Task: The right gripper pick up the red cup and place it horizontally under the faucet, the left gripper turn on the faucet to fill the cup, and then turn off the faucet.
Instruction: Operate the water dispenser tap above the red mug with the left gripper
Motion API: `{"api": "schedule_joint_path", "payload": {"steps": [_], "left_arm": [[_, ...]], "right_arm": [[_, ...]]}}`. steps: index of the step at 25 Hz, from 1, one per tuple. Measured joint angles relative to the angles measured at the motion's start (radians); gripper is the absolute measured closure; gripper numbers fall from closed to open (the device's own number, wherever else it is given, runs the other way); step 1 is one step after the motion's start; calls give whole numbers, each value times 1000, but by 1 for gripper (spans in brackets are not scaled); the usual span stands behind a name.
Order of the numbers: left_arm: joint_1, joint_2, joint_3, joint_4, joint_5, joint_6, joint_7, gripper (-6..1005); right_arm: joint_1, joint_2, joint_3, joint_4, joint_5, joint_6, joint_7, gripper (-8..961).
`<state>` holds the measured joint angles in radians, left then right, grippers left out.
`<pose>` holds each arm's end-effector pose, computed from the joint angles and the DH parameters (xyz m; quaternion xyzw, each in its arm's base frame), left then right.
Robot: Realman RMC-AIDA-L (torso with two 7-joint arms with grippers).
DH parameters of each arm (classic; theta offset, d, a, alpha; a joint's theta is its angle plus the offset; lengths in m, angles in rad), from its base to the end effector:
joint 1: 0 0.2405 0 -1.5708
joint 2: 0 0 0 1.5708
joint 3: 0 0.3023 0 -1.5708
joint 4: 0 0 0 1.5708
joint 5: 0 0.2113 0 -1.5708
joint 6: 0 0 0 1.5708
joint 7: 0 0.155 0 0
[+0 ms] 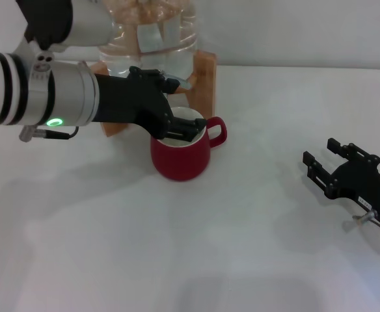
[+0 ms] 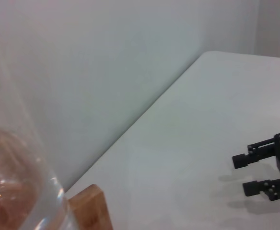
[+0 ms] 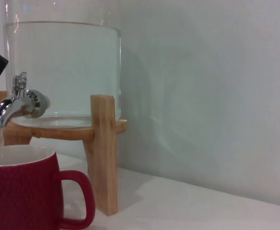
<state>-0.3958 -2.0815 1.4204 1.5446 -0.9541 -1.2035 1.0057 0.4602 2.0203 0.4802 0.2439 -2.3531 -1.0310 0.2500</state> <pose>-0.1738 0.3754 -0.0188 -0.9618 -0.1226 -0.0562 0.2384 0.3446 0.3473 -0.0932 -0.8307 0.2097 0.2557 0.4479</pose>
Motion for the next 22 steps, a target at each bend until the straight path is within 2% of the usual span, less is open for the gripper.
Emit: {"api": "schedule_joint_path", "payload": {"steps": [22], "left_arm": [[-46, 3, -7, -48, 4, 3, 16, 123]], "right_arm": [[1, 0, -8, 2, 0, 0, 0, 415]]}}
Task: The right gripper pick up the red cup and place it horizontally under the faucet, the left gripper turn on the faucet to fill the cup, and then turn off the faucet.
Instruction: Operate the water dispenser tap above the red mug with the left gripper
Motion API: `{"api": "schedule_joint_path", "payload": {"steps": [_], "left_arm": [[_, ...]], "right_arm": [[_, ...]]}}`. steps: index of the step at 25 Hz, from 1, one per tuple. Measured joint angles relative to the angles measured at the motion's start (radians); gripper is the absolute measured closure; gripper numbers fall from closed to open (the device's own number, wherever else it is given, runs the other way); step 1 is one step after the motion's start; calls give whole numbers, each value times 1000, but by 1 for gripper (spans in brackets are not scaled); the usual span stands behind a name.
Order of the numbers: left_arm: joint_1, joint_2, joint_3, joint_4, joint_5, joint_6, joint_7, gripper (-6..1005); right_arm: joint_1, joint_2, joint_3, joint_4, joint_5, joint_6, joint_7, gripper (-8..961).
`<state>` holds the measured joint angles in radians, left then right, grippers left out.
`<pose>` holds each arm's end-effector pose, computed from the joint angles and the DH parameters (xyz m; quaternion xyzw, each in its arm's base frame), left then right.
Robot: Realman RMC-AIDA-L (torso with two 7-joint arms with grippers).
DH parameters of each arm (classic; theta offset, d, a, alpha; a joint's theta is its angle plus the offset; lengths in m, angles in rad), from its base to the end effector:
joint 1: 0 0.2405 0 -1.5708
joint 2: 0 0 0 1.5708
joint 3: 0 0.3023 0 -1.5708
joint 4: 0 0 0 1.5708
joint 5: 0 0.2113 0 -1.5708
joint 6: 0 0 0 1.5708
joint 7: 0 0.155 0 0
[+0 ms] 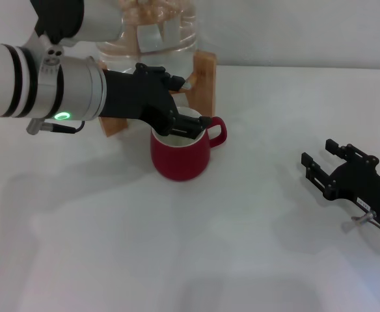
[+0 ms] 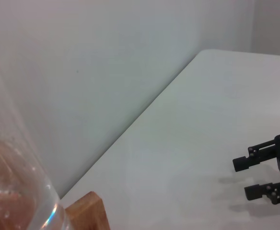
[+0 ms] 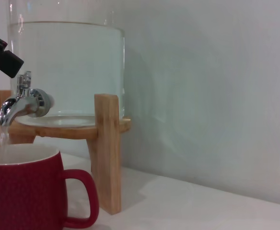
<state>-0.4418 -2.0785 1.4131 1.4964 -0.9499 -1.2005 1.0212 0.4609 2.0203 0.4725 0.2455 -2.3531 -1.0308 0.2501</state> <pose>-0.1698 0.3852 -0.0226 -0.9644 -0.1145 -0.0508 0.2329 0.3438 0.3466 -0.0946 -0.8328 0.2083 0.2553 0.4448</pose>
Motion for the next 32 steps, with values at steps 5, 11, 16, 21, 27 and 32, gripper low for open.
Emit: {"api": "schedule_joint_path", "payload": {"steps": [5, 11, 16, 21, 27, 32], "left_arm": [[-3, 0, -1, -10, 6, 0, 0, 122], [-3, 1, 0, -14, 7, 3, 7, 121], [-16, 1, 0, -32, 7, 4, 13, 122], [-31, 2, 0, -45, 7, 4, 14, 123], [-42, 2, 0, -55, 7, 5, 16, 122], [-46, 1, 0, -62, 7, 9, 24, 121]], "right_arm": [[-1, 0, 0, 1, 0, 0, 0, 415], [-1, 0, 0, 2, 0, 0, 0, 415], [-1, -1, 0, 7, 0, 0, 1, 415], [-2, -1, 0, 9, 0, 0, 1, 414], [-3, -2, 0, 9, 0, 0, 2, 414], [-4, -2, 0, 10, 0, 0, 2, 414]]}}
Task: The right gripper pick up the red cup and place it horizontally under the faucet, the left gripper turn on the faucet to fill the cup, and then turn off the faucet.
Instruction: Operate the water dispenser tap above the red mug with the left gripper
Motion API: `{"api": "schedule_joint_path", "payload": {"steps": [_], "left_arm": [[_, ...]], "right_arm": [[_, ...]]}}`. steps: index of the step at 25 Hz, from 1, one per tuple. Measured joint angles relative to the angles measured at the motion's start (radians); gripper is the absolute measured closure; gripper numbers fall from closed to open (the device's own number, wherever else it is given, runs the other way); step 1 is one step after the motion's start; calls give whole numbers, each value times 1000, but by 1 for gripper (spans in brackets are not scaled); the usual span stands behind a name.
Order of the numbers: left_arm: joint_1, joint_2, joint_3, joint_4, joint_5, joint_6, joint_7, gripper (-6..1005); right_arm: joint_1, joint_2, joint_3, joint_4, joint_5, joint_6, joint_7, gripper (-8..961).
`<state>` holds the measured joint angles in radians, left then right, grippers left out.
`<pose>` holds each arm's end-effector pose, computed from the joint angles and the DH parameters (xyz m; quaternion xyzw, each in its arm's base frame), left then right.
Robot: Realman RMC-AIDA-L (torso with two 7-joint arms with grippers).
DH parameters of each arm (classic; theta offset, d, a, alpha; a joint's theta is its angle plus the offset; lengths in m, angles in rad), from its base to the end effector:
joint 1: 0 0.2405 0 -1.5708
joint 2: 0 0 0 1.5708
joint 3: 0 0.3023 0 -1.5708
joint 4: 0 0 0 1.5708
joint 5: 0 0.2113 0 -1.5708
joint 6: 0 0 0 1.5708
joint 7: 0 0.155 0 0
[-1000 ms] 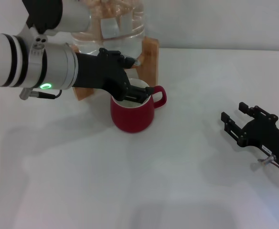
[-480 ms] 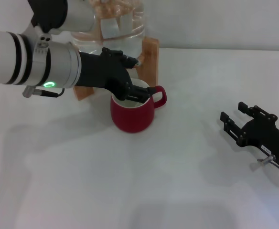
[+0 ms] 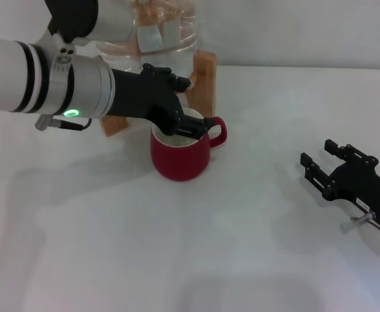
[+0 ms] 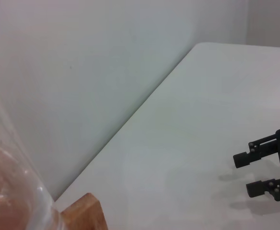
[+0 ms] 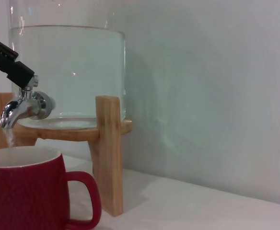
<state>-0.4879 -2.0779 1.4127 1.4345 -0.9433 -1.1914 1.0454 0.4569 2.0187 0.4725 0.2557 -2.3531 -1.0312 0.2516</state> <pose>-0.1676 0.3945 -0.0303 -0.9678 -0.1057 -0.0420 0.2245 0.3428 0.3454 -0.0952 -0.8320 0.2106 0.2588 0.4431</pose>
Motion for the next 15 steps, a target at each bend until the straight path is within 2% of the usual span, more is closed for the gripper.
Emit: {"api": "schedule_joint_path", "payload": {"steps": [15], "left_arm": [[-15, -1, 0, -24, 0, 28, 4, 122]], "right_arm": [[0, -1, -2, 0, 0, -9, 0, 414]]}}
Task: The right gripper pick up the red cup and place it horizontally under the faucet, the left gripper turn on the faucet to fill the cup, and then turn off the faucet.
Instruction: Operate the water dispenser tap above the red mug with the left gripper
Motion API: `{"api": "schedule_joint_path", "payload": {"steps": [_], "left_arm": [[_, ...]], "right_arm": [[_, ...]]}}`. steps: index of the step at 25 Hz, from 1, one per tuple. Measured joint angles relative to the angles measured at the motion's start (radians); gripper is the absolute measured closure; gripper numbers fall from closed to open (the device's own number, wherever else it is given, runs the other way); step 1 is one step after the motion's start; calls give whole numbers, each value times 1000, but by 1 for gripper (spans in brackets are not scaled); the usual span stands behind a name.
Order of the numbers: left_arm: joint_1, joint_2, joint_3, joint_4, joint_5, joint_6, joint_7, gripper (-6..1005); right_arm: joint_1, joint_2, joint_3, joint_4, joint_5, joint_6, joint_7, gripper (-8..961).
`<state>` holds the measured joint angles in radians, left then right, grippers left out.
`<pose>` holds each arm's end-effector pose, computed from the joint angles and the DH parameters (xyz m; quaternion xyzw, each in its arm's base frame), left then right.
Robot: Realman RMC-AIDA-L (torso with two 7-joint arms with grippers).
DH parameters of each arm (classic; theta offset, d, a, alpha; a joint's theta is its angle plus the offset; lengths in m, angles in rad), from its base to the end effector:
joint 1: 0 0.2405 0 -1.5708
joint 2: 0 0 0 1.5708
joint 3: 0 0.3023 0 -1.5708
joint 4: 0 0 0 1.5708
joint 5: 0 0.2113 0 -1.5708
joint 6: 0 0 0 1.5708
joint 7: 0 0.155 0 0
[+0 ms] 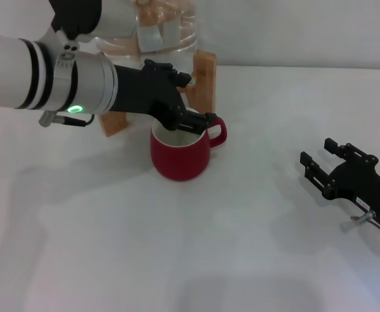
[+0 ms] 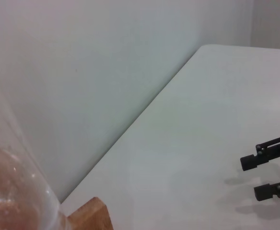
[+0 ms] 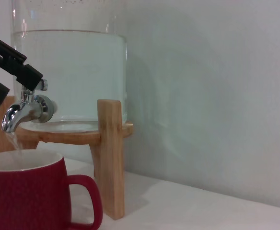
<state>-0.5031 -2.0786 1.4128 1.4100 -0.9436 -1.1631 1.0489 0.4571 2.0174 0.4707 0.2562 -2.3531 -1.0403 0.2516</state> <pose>-0.1661 0.4005 -0.0321 -0.9661 -0.1059 -0.0451 0.2313 0.3417 0.3454 -0.0943 -0.8319 0.2077 0.2623 0.4427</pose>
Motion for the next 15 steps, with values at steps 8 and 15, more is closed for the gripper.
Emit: {"api": "schedule_joint_path", "payload": {"steps": [8, 15], "left_arm": [[-19, 0, 0, -19, 0, 11, 0, 121], [-21, 0, 0, -24, 0, 27, 0, 123]], "right_arm": [[-1, 0, 1, 0, 0, -1, 0, 414], [-2, 0, 2, 0, 0, -3, 0, 414]]}}
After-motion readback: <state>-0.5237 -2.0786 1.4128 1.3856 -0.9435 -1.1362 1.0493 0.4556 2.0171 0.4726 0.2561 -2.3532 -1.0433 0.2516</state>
